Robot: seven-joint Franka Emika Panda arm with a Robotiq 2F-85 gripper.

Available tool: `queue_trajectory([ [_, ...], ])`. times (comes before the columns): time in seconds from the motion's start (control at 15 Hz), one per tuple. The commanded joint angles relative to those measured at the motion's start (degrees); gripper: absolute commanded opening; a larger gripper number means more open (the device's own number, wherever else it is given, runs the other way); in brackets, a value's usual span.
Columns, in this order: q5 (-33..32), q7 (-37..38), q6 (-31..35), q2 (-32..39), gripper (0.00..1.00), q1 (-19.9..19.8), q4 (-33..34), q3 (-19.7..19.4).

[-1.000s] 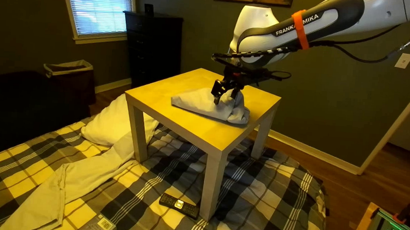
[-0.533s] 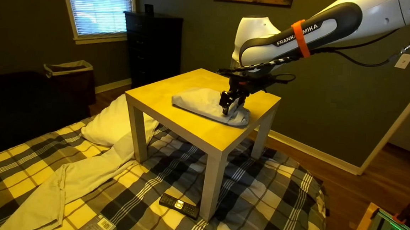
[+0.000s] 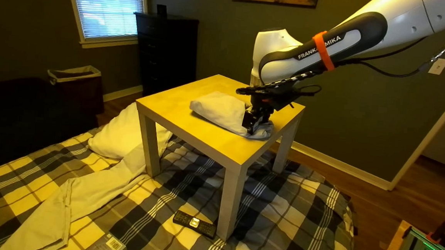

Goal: Fold the cloth on the table

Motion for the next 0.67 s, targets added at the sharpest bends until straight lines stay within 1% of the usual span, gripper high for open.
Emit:
queue_trajectory([
  [0.0, 0.1, -0.6, 1.4, 0.2, 1.0, -0.2, -1.0, 0.3],
  [0.2, -0.7, 0.9, -0.3, -2.8, 1.0, 0.4, 0.1, 0.4],
  [0.33, 0.5, 0.9, -1.0, -5.4, 1.0, 0.4, 1.0, 0.8],
  [0.47, 1.5, 1.0, -0.7, -7.0, 1.0, 0.4, 2.5, 1.3],
  [0.6, 0.6, 1.7, 0.2, -7.3, 1.0, 0.8, 4.3, 1.8],
])
